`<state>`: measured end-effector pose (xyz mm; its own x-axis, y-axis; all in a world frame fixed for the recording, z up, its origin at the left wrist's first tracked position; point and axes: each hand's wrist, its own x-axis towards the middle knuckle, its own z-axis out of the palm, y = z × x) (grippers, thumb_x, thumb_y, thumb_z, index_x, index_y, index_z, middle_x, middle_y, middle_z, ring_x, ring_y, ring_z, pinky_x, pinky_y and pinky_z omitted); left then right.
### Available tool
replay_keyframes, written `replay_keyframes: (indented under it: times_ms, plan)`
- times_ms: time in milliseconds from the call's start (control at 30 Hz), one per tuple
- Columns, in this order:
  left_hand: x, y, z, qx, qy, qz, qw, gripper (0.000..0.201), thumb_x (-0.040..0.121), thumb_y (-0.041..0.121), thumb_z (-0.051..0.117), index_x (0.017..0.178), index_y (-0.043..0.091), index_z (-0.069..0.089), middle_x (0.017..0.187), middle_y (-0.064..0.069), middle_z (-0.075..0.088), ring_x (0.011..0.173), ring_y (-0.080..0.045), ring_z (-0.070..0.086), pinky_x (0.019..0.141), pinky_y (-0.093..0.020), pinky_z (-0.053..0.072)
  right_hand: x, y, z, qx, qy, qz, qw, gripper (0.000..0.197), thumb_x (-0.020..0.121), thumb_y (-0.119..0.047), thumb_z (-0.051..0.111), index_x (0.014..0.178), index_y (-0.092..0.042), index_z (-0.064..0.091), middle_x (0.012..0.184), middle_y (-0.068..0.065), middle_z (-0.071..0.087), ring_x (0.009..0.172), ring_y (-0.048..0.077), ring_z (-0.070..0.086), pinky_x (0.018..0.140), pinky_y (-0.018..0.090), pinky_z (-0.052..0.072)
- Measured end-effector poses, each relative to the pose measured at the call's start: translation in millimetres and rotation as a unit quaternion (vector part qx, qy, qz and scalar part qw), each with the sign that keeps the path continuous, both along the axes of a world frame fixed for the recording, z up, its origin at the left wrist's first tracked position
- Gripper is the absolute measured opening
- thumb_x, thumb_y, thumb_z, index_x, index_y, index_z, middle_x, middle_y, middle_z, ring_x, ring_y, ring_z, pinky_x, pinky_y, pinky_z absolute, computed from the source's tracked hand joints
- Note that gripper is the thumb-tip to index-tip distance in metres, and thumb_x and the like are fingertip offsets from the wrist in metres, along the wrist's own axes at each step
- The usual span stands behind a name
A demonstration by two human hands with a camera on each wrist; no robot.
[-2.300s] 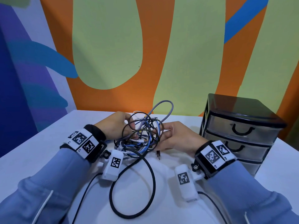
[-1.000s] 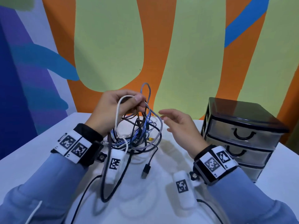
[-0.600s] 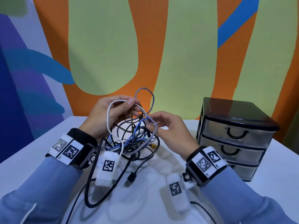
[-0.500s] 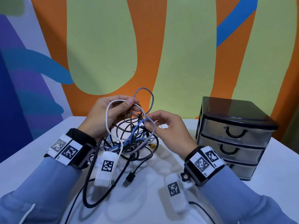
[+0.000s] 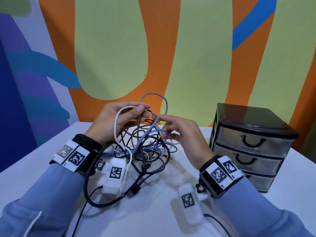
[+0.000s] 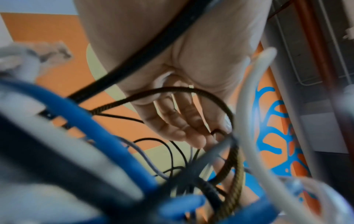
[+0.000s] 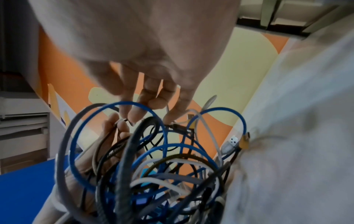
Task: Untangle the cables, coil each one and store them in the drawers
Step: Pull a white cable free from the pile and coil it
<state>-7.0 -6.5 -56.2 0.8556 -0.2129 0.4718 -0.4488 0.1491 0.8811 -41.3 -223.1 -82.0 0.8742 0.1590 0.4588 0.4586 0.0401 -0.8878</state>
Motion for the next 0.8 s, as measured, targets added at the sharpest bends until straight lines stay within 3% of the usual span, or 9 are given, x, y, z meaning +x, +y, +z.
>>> replay_keyframes:
  times_ms: [67, 133, 200, 267, 400, 467, 600, 667, 800]
  plan:
    - [-2, 0, 0, 0.014, 0.000, -0.001, 1.000, 0.026, 0.090, 0.021, 0.070, 0.110, 0.006, 0.078, 0.100, -0.017, 0.080, 0.085, -0.022, 0.074, 0.085, -0.029, 0.061, -1, 4, 0, 0.012, -0.009, -0.002, 1.000, 0.050, 0.093, 0.011, 0.038, 0.115, -0.008, 0.079, 0.092, 0.014, 0.063, 0.069, 0.019, 0.051, 0.075, 0.033, 0.055]
    - [-4, -2, 0, 0.035, -0.009, -0.007, 0.999, 0.027, 0.090, 0.020, 0.070, 0.113, 0.007, 0.079, 0.106, -0.019, 0.080, 0.099, -0.032, 0.077, 0.096, -0.039, 0.060, 0, 6, -3, -0.006, -0.054, -0.042, 0.998, 0.046, 0.095, 0.014, 0.049, 0.113, -0.016, 0.080, 0.104, 0.011, 0.067, 0.065, 0.023, 0.055, 0.071, 0.037, 0.054]
    - [-6, -2, 0, 0.060, -0.021, -0.019, 0.998, 0.027, 0.090, 0.021, 0.072, 0.112, 0.010, 0.081, 0.111, -0.018, 0.079, 0.112, -0.040, 0.074, 0.104, -0.046, 0.056, -1, 7, -6, -0.030, -0.086, -0.072, 0.993, 0.035, 0.097, 0.004, 0.065, 0.111, -0.024, 0.080, 0.106, -0.001, 0.071, 0.066, 0.039, 0.057, 0.067, 0.042, 0.052]
    - [-8, -3, 2, 0.086, -0.030, -0.017, 0.996, 0.028, 0.088, 0.022, 0.073, 0.113, 0.012, 0.081, 0.109, -0.014, 0.081, 0.109, -0.032, 0.076, 0.101, -0.039, 0.058, -3, 8, -6, -0.026, -0.070, -0.074, 0.994, 0.020, 0.097, -0.009, 0.073, 0.107, -0.023, 0.082, 0.104, -0.007, 0.073, 0.066, 0.046, 0.056, 0.064, 0.041, 0.051]
    - [-10, -3, 3, 0.115, -0.032, -0.016, 0.993, 0.029, 0.088, 0.022, 0.075, 0.113, 0.009, 0.080, 0.106, -0.010, 0.082, 0.102, -0.020, 0.078, 0.092, -0.025, 0.058, -6, 8, -1, 0.005, -0.005, -0.056, 0.998, 0.014, 0.092, -0.023, 0.080, 0.101, -0.013, 0.079, 0.092, 0.007, 0.074, 0.059, 0.022, 0.060, 0.062, 0.040, 0.063]
    - [-12, -2, 2, 0.122, -0.030, -0.028, 0.992, 0.030, 0.088, 0.022, 0.075, 0.114, 0.008, 0.080, 0.107, -0.011, 0.081, 0.105, -0.022, 0.077, 0.095, -0.027, 0.058, -7, 8, -1, 0.005, -0.006, -0.056, 0.998, 0.017, 0.089, -0.024, 0.083, 0.099, -0.014, 0.074, 0.095, 0.014, 0.071, 0.056, 0.027, 0.060, 0.054, 0.033, 0.057]
    - [-14, -3, 3, 0.123, -0.031, -0.035, 0.991, 0.029, 0.088, 0.019, 0.073, 0.113, 0.006, 0.079, 0.105, -0.012, 0.081, 0.105, -0.021, 0.077, 0.095, -0.026, 0.057, -6, 6, 0, -0.014, -0.013, -0.061, 0.998, 0.019, 0.087, -0.026, 0.084, 0.096, -0.013, 0.073, 0.090, 0.007, 0.072, 0.049, 0.029, 0.059, 0.048, 0.043, 0.053]
    - [-14, -3, 5, 0.131, -0.035, -0.033, 0.990, 0.029, 0.090, 0.016, 0.072, 0.117, 0.006, 0.078, 0.106, -0.011, 0.081, 0.104, -0.021, 0.077, 0.093, -0.025, 0.057, -5, 5, -1, -0.029, -0.023, -0.068, 0.997, 0.012, 0.091, -0.023, 0.081, 0.094, -0.013, 0.076, 0.089, 0.013, 0.071, 0.050, 0.030, 0.059, 0.047, 0.034, 0.050]
    - [-16, -7, 11, 0.201, -0.026, -0.039, 0.978, 0.034, 0.094, 0.009, 0.069, 0.124, 0.024, 0.077, 0.115, -0.002, 0.079, 0.111, -0.019, 0.073, 0.097, -0.039, 0.053, -3, 7, 0, -0.061, -0.067, -0.070, 0.993, 0.014, 0.101, -0.014, 0.069, 0.106, -0.020, 0.080, 0.093, 0.001, 0.073, 0.058, 0.024, 0.048, 0.054, 0.047, 0.062]
